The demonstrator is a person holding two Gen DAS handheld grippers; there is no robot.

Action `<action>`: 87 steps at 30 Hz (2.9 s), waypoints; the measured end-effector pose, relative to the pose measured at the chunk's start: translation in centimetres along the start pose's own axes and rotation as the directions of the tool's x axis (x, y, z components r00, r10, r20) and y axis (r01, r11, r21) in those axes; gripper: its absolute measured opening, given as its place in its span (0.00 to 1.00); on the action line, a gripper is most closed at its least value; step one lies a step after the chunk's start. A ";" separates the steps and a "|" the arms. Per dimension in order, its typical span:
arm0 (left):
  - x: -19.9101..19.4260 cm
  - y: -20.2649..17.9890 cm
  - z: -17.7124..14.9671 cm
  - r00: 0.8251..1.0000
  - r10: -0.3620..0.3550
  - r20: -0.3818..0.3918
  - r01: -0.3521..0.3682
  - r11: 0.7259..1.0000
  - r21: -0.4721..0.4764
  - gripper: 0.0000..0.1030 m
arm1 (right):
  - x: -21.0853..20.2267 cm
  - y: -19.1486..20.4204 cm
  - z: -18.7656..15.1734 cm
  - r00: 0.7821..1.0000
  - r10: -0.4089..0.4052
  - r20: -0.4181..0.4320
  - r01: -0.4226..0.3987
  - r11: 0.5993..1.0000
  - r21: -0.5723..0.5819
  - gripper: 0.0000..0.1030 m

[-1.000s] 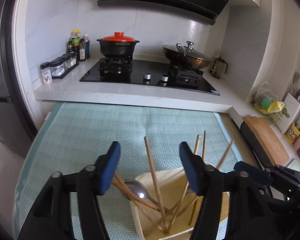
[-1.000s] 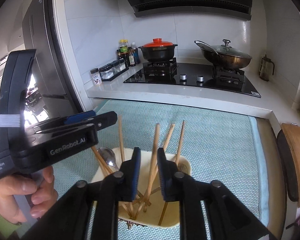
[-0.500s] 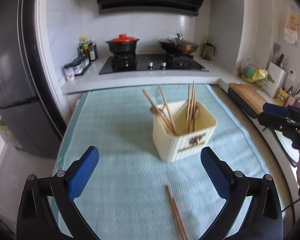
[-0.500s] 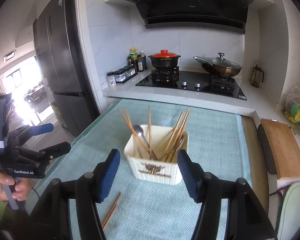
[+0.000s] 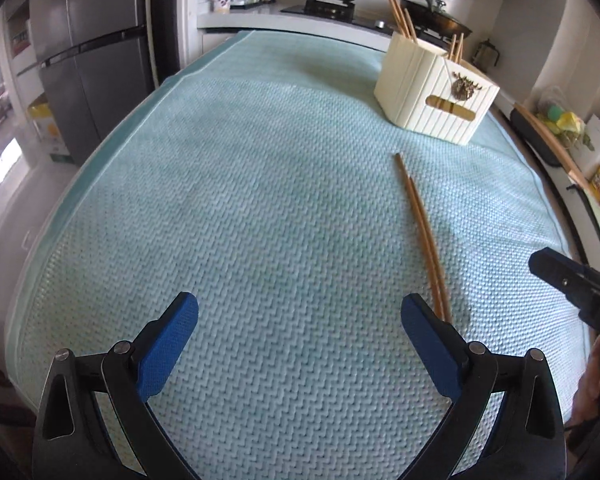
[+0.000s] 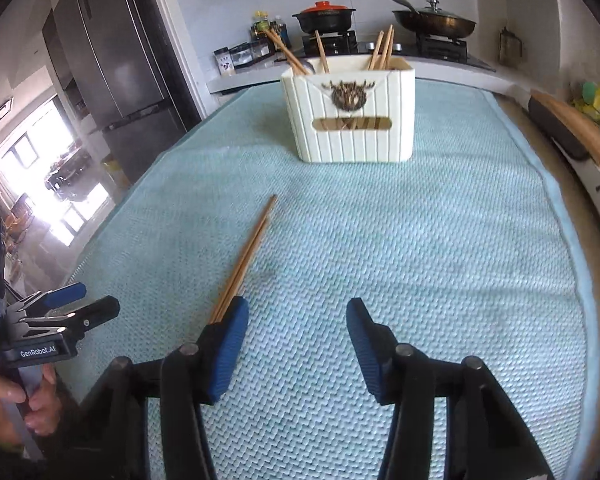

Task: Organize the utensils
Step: 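Move both tools back over the last chopsticks on the towel, then grasp a chopstick with the right tool while the left tool grasps another chopstick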

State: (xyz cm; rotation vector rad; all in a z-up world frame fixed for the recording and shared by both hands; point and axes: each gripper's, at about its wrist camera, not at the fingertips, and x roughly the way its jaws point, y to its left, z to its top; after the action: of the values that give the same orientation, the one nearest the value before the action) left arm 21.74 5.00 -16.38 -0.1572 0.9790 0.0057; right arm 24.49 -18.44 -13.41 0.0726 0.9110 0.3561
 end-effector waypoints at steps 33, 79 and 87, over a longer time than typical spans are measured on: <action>-0.7 2.1 -1.3 0.999 0.049 0.013 -0.048 0.998 -0.030 0.98 | 6.1 6.0 -1.9 0.983 -0.061 -0.172 0.033 0.986 -0.162 0.06; 13.5 -9.6 13.3 0.984 0.012 -0.179 0.044 0.951 0.305 0.60 | 10.6 -1.0 5.1 0.962 -0.105 -0.251 0.071 0.988 -0.140 0.06; 10.8 -8.5 13.2 0.977 -0.107 -0.184 0.156 0.947 0.281 0.04 | 5.8 -2.1 5.7 0.991 -0.035 -0.126 0.029 0.999 -0.046 0.06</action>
State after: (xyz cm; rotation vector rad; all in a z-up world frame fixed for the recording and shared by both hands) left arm 39.33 -2.34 -17.01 0.0523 1.1226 -0.2797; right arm 32.79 -17.94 -14.79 -0.0054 1.0288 0.3541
